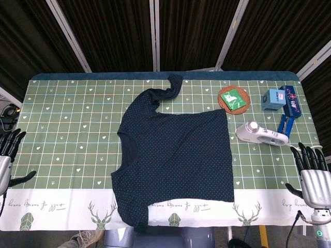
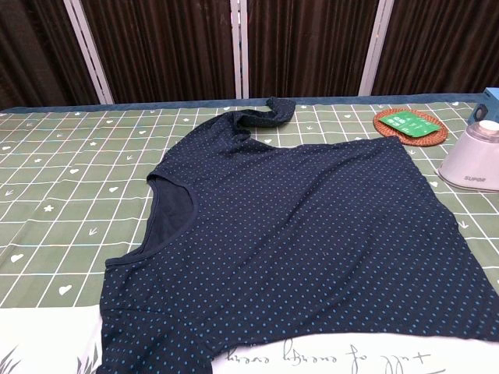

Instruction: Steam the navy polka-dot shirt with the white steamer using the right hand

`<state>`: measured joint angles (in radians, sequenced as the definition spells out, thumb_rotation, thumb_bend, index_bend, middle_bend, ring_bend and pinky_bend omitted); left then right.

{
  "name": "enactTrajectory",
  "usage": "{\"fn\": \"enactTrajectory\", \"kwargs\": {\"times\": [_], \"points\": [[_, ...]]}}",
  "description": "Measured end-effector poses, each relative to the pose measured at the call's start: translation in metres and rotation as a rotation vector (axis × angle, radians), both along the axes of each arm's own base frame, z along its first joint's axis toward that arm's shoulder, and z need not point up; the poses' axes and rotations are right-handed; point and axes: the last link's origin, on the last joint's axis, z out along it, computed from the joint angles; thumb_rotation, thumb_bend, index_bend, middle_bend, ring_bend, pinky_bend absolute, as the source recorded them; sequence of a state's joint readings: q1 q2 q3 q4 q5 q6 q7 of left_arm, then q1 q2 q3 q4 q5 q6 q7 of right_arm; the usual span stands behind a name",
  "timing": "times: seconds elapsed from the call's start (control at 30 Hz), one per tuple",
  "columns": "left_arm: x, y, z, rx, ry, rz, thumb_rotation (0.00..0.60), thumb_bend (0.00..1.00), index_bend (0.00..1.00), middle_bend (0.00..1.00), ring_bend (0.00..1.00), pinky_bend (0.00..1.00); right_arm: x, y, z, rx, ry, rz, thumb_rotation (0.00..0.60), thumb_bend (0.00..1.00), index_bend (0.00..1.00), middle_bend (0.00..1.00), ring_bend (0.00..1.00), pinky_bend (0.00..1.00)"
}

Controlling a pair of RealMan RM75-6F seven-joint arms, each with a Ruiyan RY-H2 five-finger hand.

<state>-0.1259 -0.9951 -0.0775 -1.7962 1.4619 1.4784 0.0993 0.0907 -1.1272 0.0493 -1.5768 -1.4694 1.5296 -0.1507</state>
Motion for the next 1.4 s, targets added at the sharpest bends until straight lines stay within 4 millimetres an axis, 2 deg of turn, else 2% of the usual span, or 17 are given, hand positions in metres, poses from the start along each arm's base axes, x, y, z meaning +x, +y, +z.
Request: {"fn": "enactTrajectory", "kwargs": {"times": [0.23,0.33,0.43,0.6,0.73,0.87,0.97,1.4], "points": [[-0.002,0.001,0.000,0.001,0.004,0.005,0.600,0.00,0.00,0.00,0.00,0.00,-0.002,-0.001,-0.002,0.011,0.001,-0.014,0.600,0.00,0.00,0.00,0.00,0.00],[-0.002,0.002,0.000,0.007,0.003,0.004,0.600,0.00,0.00,0.00,0.00,0.00,-0.004,-0.008,-0.004,0.024,-0.009,-0.014,0.600,0.00,0.00,0.00,0.00,0.00],[-0.001,0.003,-0.003,0.000,0.006,0.002,0.600,0.00,0.00,0.00,0.00,0.00,-0.006,-0.026,-0.005,0.047,-0.022,-0.008,0.600,0.01,0.00,0.00,0.00,0.00],[-0.001,0.005,-0.005,0.002,0.010,0.009,0.600,0.00,0.00,0.00,0.00,0.00,-0.008,-0.076,-0.008,0.101,-0.014,-0.010,0.600,0.21,0.00,0.00,0.00,0.00],[-0.004,0.007,-0.005,0.008,0.015,0.023,0.600,0.00,0.00,0.00,0.00,0.00,-0.004,-0.124,-0.012,0.109,0.026,-0.016,0.600,0.24,0.00,0.00,0.00,0.00],[-0.008,0.009,-0.006,0.007,0.022,0.038,0.600,0.00,0.00,0.00,0.00,0.00,-0.005,-0.155,-0.023,0.110,0.079,-0.053,0.600,0.27,0.00,0.00,0.00,0.00],[-0.009,0.011,-0.006,0.008,0.024,0.048,0.600,0.00,0.00,0.00,0.00,0.00,-0.006,-0.170,-0.032,0.118,0.109,-0.076,0.600,0.31,0.00,0.00,0.00,0.00],[-0.014,0.015,-0.007,0.008,0.030,0.065,0.600,0.00,0.00,0.00,0.00,0.00,-0.022,-0.187,-0.058,0.161,0.157,-0.144,0.600,0.40,0.00,0.00,0.00,0.00]]}}
